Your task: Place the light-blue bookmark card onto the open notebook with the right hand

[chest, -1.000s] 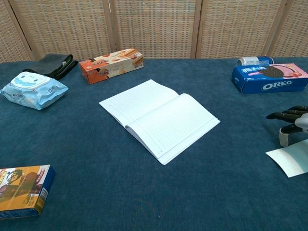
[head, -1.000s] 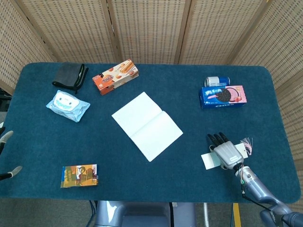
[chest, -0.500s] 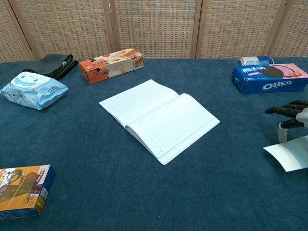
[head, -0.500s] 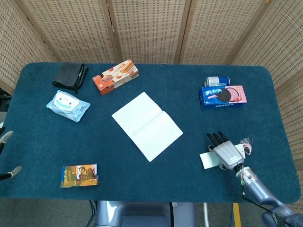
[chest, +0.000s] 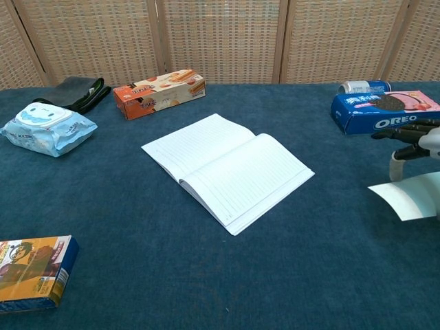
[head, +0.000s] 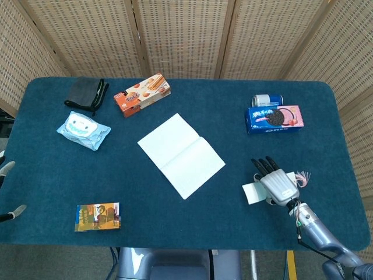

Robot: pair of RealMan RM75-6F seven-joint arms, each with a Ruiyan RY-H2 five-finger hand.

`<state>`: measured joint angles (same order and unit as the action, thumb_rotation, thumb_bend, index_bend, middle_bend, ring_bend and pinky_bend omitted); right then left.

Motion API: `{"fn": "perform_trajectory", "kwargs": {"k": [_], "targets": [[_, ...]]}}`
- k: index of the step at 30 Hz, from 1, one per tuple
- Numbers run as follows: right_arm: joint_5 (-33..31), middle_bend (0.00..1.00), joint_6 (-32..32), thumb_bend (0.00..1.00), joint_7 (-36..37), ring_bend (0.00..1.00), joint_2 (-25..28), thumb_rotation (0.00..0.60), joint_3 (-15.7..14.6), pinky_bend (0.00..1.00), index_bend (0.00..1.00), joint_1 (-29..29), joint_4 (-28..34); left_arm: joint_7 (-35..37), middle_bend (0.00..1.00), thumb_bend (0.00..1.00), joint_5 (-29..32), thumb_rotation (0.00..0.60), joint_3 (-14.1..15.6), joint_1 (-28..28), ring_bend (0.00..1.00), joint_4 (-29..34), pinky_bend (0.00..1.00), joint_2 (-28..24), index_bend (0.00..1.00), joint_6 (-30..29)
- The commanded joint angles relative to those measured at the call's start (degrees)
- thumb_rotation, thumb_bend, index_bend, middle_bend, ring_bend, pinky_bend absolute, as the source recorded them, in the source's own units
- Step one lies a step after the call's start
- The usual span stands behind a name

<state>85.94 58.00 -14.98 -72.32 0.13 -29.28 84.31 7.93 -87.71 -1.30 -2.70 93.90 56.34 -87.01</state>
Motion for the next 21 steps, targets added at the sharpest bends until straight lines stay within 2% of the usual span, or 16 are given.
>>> {"fn": "perform_trajectory", "kwargs": {"k": [1,6,10,15,21], "targets": [[-1.5,0.0,-0.3,0.16,-1.8,0.0,1.8,0.6,1.6,0.0,0.54,-0.9,2.9,0.3,0.0,0.0,0.2,0.6,-0.1,-0.1,0.0,0.0,0.0,-0.1,0.0,0.2],[-3.8,0.0,-0.7,0.16,-5.0,0.0,4.4,0.6,4.1,0.0,0.54,-2.4,7.6,0.6,0.0,0.0,0.9,0.6,-0.3,-0.4,0.0,0.0,0.0,-0.4,0.0,0.9],[-7.6,0.0,-2.7,0.16,-9.5,0.0,6.9,0.6,7.3,0.0,0.55,-5.1,12.1,1.0,0.0,0.0,2.1,0.6,-0.7,-1.0,0.0,0.1,0.0,-0.7,0.0,2.2],[-14.7,0.0,-5.9,0.16,-16.7,0.0,8.7,0.6,11.8,0.0,0.55,-10.2,15.9,1.9,0.0,0.0,4.6,0.6,-1.7,-2.0,0.0,0.2,0.0,-1.3,0.0,4.6],[-23.5,0.0,-9.5,0.16,-23.8,0.0,8.9,0.6,15.4,0.0,0.55,-17.0,17.8,1.9,0.0,0.0,7.6,0.6,-2.8,-3.2,0.0,0.7,0.0,-1.7,0.0,7.2]]}}
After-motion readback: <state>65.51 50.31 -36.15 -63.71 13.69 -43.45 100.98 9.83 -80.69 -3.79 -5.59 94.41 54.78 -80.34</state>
